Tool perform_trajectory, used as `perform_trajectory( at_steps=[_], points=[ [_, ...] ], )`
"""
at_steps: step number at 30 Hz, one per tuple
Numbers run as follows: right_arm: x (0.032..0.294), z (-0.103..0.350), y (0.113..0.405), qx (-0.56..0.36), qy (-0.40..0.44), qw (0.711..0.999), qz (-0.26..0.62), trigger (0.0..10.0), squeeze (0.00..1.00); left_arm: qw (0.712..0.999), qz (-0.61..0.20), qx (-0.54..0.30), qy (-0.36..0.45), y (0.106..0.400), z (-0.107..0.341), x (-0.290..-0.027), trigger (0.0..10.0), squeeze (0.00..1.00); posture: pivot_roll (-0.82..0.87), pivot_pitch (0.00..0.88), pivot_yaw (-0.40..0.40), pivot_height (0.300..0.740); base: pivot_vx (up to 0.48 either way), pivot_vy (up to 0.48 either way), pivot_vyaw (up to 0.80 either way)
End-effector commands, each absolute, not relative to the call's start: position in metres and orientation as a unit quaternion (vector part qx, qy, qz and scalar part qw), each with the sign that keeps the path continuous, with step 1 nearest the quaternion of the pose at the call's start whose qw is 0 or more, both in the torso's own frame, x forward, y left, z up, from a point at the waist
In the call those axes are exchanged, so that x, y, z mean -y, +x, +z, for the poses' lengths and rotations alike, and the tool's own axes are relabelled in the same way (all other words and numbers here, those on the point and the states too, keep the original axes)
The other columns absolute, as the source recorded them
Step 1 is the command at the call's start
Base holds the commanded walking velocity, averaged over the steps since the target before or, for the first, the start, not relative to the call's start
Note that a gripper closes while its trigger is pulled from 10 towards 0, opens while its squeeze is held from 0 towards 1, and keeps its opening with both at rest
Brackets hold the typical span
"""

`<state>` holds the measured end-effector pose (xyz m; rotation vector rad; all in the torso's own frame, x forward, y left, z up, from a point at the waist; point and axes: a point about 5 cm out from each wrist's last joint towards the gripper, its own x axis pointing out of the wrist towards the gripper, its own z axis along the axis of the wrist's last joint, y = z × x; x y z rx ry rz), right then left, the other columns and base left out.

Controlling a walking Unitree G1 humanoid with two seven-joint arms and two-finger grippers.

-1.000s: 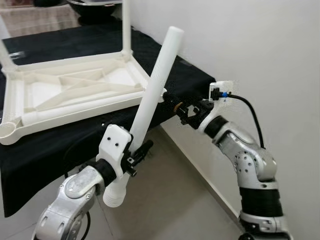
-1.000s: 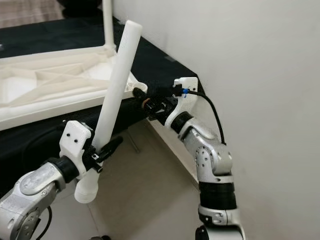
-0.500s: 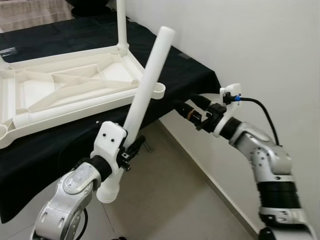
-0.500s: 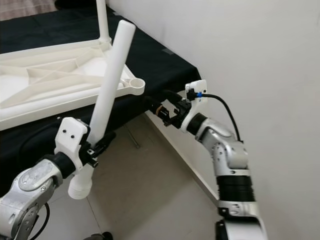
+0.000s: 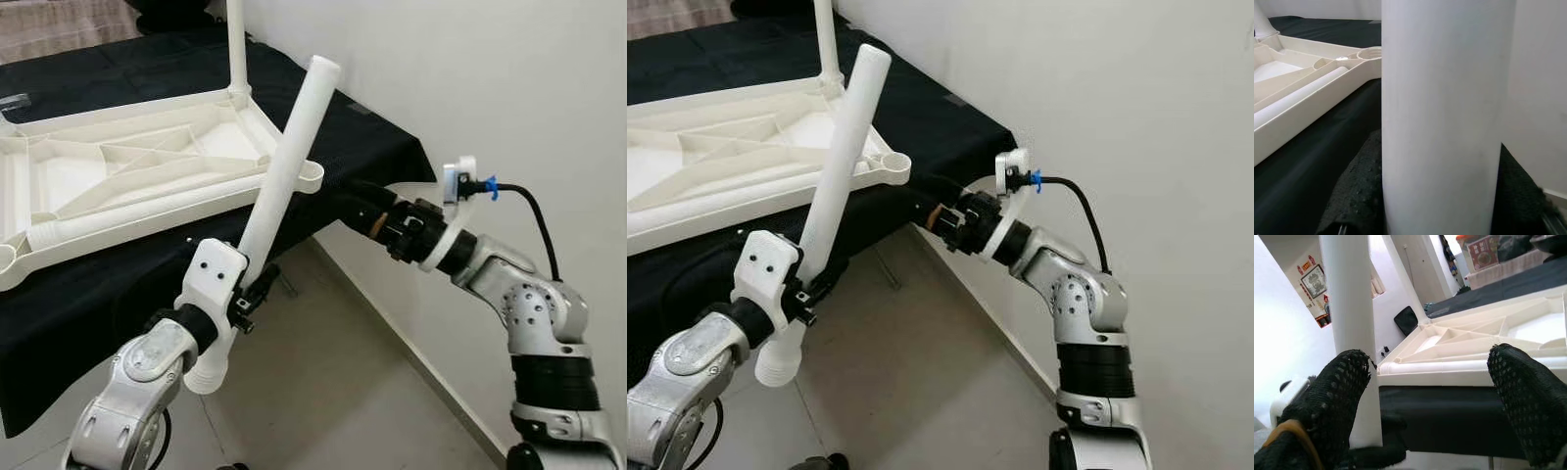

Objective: Building children table

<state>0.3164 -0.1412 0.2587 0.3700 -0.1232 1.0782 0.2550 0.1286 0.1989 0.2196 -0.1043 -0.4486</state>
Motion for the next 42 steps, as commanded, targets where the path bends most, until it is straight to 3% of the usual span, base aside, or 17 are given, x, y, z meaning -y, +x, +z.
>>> perform_trajectory(
  at_steps=[1, 25, 39, 40, 41, 42],
  points=[
    [0.136, 0.262, 0.315, 0.061, 0.17, 0.836, 0.519, 10.0, 0.0, 0.965, -0.23, 0.054, 0.112, 0.256, 0.197, -0.124, 10.0, 0.0, 0.09, 0.183, -0.122, 0.74, 0.0, 0.0, 0.0],
    [0.091, 0.265, 0.306, 0.049, 0.166, 0.81, 0.56, 10.0, 0.0, 0.955, -0.265, 0.06, 0.117, 0.266, 0.191, -0.101, 10.0, 0.0, 0.09, 0.195, -0.116, 0.74, 0.0, 0.0, 0.0],
    [0.082, 0.265, 0.312, 0.054, 0.161, 0.827, 0.537, 10.0, 0.0, 0.953, -0.266, 0.084, 0.114, 0.278, 0.2, -0.087, 10.0, 0.0, 0.09, 0.194, -0.114, 0.74, 0.0, 0.0, 0.0],
    [0.082, 0.265, 0.313, 0.054, 0.167, 0.829, 0.531, 8.9, 0.0, 0.953, -0.269, 0.086, 0.107, 0.279, 0.201, -0.085, 10.0, 0.0, 0.08, 0.195, -0.114, 0.74, 0.0, 0.0, 0.0],
    [0.082, 0.265, 0.314, 0.054, 0.168, 0.83, 0.53, 8.9, 0.0, 0.953, -0.27, 0.087, 0.105, 0.279, 0.201, -0.085, 10.0, 0.0, 0.08, 0.195, -0.114, 0.74, 0.0, 0.0, 0.0],
    [0.083, 0.266, 0.316, 0.056, 0.17, 0.834, 0.523, 0.0, 0.0, 0.953, -0.271, 0.088, 0.103, 0.279, 0.201, -0.082, 10.0, 0.0, 0.08, 0.193, -0.112, 0.74, 0.0, 0.0, 0.0]
  ],
)
